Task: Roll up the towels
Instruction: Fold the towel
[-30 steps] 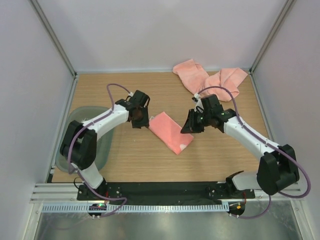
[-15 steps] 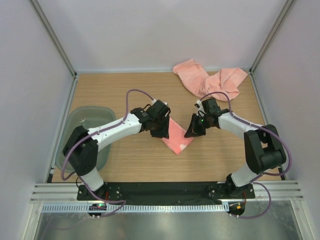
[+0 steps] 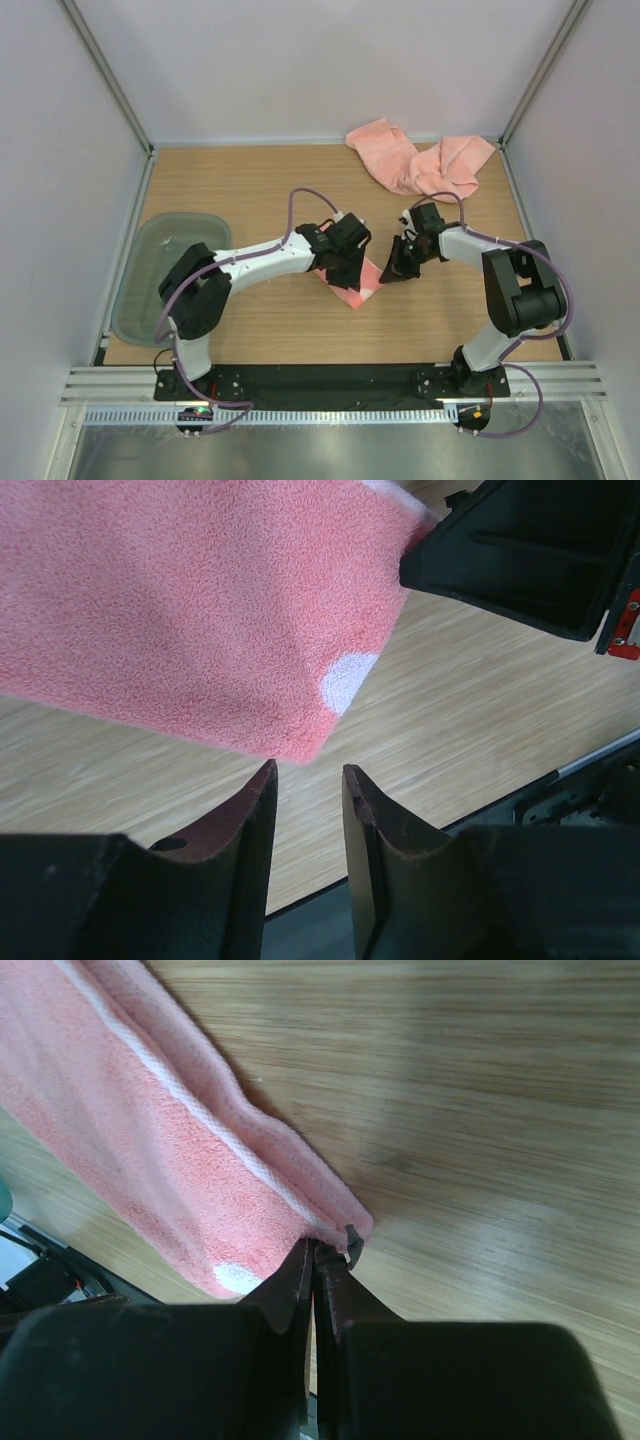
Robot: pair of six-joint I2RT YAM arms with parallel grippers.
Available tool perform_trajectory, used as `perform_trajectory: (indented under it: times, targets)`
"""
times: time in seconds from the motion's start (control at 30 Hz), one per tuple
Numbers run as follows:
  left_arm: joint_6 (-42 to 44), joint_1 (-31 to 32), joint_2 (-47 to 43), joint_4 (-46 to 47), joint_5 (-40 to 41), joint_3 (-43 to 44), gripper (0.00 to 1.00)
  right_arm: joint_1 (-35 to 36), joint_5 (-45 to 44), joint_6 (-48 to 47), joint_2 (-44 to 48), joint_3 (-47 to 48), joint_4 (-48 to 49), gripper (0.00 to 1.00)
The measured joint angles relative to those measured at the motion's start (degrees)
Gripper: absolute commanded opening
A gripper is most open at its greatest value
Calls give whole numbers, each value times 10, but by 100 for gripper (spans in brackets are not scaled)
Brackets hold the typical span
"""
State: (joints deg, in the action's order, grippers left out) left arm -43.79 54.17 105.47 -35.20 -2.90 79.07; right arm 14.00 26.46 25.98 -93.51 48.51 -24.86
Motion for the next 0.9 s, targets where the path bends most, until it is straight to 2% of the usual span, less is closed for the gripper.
perform_trajectory:
  times: [0.43,0.9]
  targets:
    - [-20,31,29,22,-2,-23,31,-2,-2,0,-18,0,0,1]
    - [-25,32,58,48,2,-48,29,-3,-2,0,-19,0,0,1]
